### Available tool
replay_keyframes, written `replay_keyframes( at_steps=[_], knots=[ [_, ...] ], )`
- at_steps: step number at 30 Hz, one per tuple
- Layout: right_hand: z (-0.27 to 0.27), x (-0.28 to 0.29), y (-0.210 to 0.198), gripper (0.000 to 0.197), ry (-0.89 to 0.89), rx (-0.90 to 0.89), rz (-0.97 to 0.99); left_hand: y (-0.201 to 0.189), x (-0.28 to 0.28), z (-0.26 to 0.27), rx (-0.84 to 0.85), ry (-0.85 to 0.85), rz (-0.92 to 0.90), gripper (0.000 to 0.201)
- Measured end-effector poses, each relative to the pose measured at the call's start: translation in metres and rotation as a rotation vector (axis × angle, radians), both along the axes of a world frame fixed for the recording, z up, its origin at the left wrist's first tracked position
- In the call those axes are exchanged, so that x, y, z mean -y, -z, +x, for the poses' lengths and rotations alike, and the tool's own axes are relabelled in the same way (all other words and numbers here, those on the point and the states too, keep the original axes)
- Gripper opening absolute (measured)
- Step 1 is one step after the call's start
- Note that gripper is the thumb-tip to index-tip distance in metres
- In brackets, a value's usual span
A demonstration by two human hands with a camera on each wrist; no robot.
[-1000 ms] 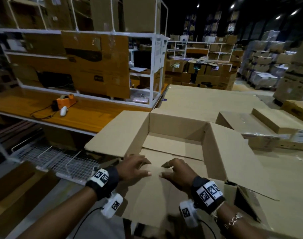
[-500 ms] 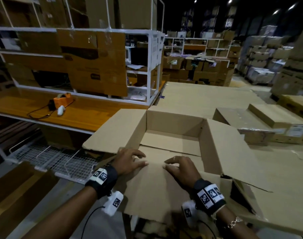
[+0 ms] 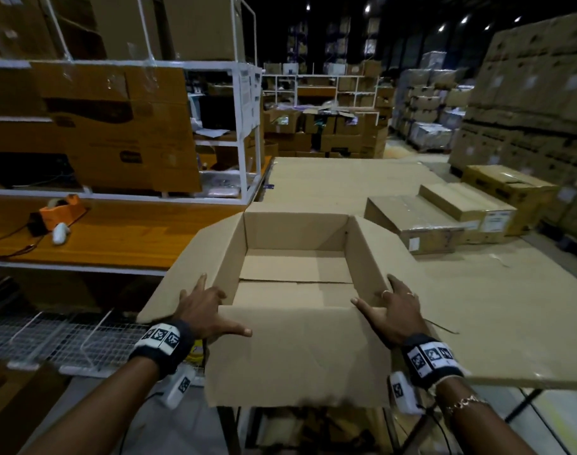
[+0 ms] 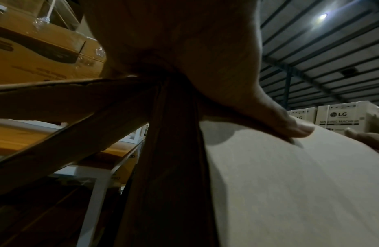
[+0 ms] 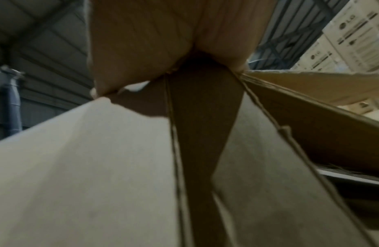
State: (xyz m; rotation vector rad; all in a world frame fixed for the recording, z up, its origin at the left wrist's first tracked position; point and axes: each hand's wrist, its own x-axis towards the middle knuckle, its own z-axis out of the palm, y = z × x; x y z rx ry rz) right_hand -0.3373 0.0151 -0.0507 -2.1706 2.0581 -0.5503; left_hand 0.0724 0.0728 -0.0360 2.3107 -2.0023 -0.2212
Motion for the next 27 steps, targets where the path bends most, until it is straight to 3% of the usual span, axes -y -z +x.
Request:
replay_keyframes(
  at_steps=[5,10,13,19,22,27],
  knots=[
    [0.003,0.002,0.0,0.096,-0.014,0.044,-0.014,0.002,0.003,0.004,0.008,-0.004,-0.006,0.127],
    [-0.004,0.004,0.002,0.1,-0.068,0.028,0.035,-0.007,0.002,-0.002,0.057,0.071,0.035,0.133],
    [-0.012,0.002,-0.003,0.101,-0.131,0.05,0.048,-0.023,-0.001,-0.025,0.084,0.162,-0.072,0.123],
    [-0.047,-0.003,-0.025,0.085,-0.156,0.153,-0.092,-0.063,0.015,-0.131,-0.097,0.382,-0.263,0.097],
    [-0.093,0.003,-0.032,0.09,-0.166,0.184,-0.152,-0.07,0.032,-0.201,-0.185,0.481,-0.353,0.087],
    [-0.185,0.009,-0.039,0.071,-0.171,0.269,-0.258,-0.065,0.06,-0.319,-0.399,0.511,-0.368,0.069]
  ],
)
